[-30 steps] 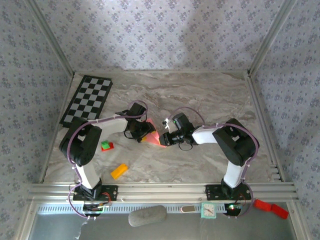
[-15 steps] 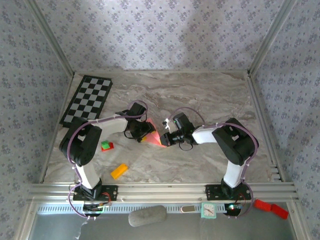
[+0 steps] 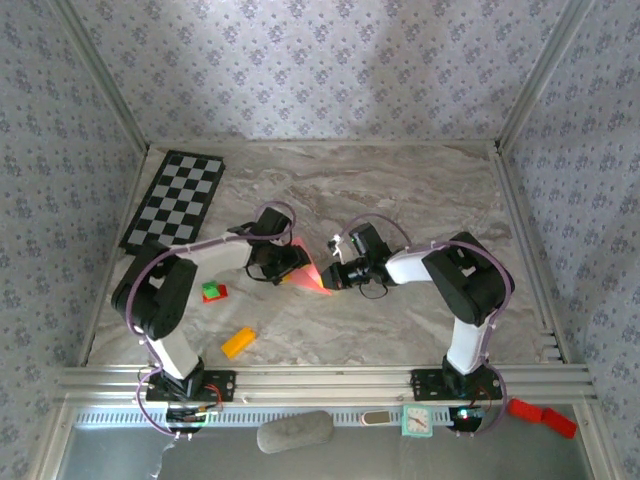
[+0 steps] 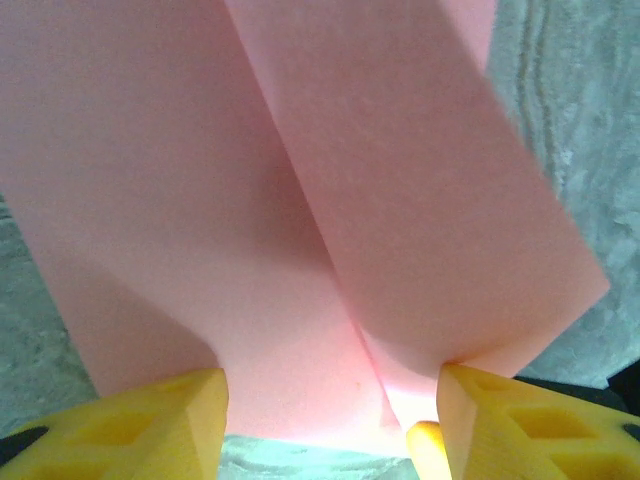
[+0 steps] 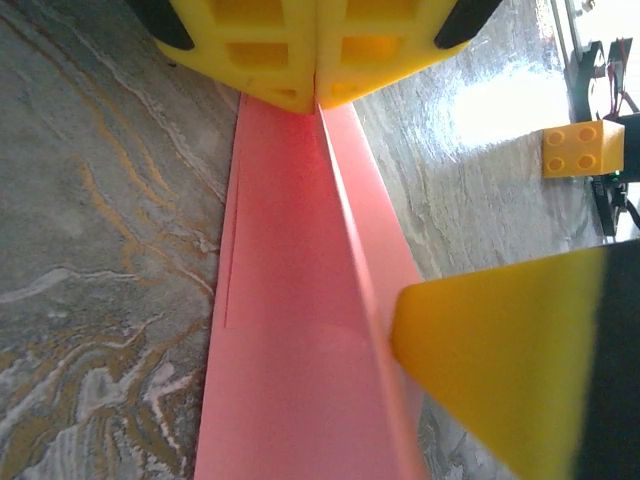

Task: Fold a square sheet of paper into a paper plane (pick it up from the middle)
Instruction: Fourth fold the wing at the center of the table.

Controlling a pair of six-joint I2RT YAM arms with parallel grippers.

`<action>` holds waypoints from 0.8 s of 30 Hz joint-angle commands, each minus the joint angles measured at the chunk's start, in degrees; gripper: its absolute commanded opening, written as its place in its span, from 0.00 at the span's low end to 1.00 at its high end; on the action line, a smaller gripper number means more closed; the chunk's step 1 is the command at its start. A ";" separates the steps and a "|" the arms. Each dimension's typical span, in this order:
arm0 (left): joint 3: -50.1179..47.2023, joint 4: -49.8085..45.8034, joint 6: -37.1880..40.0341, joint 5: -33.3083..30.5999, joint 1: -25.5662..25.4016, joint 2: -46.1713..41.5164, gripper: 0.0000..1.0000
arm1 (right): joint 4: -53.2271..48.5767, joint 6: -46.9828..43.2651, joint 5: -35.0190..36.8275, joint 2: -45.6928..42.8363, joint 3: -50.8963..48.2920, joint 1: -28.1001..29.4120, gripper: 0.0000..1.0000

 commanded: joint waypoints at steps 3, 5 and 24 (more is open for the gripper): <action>-2.39 4.25 3.21 -1.17 -0.12 -4.88 0.55 | -2.16 3.46 -3.37 1.40 0.92 -0.95 0.00; -3.03 5.53 4.00 -1.03 -0.11 -5.44 0.55 | -1.71 4.27 -4.02 1.44 0.98 -1.28 0.00; -1.26 6.39 6.09 0.62 -0.72 0.63 0.52 | -0.96 6.53 -5.55 2.06 1.30 -2.56 0.00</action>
